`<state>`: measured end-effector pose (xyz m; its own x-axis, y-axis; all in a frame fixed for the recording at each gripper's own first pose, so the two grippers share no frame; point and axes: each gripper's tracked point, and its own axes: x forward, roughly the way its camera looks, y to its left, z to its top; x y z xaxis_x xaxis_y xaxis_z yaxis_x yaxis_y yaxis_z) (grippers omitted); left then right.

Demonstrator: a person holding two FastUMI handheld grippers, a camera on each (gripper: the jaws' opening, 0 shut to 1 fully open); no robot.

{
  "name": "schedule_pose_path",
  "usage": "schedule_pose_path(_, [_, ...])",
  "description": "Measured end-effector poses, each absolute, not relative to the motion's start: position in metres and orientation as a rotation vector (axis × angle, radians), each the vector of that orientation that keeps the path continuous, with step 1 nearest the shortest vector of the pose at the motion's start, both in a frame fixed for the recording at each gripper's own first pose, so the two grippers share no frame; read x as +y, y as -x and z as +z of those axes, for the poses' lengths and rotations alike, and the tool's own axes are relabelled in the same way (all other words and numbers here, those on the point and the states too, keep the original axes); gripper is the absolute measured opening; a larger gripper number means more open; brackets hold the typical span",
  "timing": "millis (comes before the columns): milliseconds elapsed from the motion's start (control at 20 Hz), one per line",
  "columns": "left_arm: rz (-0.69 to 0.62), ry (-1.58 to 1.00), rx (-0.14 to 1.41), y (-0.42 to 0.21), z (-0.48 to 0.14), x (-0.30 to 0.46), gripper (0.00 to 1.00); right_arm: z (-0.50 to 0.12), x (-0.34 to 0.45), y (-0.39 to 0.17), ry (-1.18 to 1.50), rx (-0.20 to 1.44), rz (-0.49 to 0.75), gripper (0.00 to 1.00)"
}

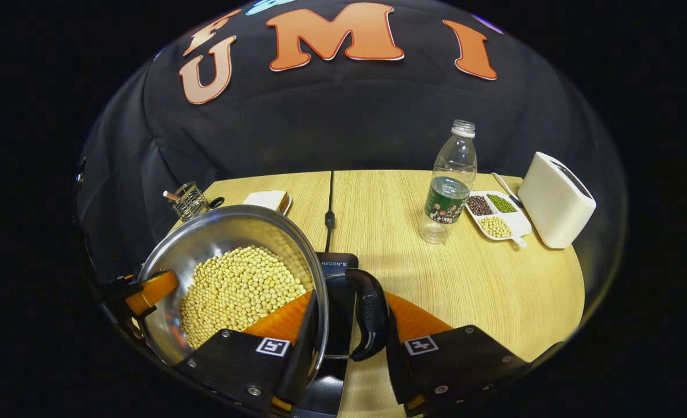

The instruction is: First push the handle of the pot to place it horizontally, then grasp the pot with both hands and set it on the induction cooktop.

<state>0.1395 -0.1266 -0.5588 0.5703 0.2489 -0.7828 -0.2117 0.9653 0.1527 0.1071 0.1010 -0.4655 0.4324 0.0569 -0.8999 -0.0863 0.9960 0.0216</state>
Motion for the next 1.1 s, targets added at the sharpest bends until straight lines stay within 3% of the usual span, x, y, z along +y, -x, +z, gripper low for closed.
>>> schedule_pose_path(150, [0.273,-0.039,0.938,-0.139,-0.557,-0.125,0.75,-0.465,0.103,-0.106,0.032,1.13,0.084,0.57])
schedule_pose_path(200, [0.274,-0.037,0.94,-0.14,-0.556,-0.125,0.75,-0.466,0.103,-0.106,0.036,1.136,0.083,0.53])
schedule_pose_path(250, [0.276,-0.038,0.942,-0.139,-0.556,-0.125,0.75,-0.465,0.102,-0.106,0.034,1.135,0.083,0.57])
schedule_pose_path(450, [0.273,-0.04,0.929,-0.139,-0.553,-0.126,0.76,-0.465,0.1,-0.104,0.027,1.129,0.082,0.58])
schedule_pose_path(700, [0.28,-0.063,0.906,-0.142,-0.547,-0.124,0.82,-0.452,0.102,-0.108,0.059,1.09,0.114,0.69])
schedule_pose_path(1000, [0.248,-0.113,0.677,-0.172,-0.482,-0.135,0.82,-0.371,0.089,-0.111,0.092,0.913,0.172,0.79])
schedule_pose_path(1050, [0.239,-0.124,0.625,-0.179,-0.467,-0.139,0.82,-0.352,0.082,-0.112,0.101,0.871,0.17,0.75])
schedule_pose_path(1100, [0.222,-0.136,0.584,-0.185,-0.452,-0.145,0.82,-0.334,0.077,-0.114,0.112,0.827,0.164,0.81])
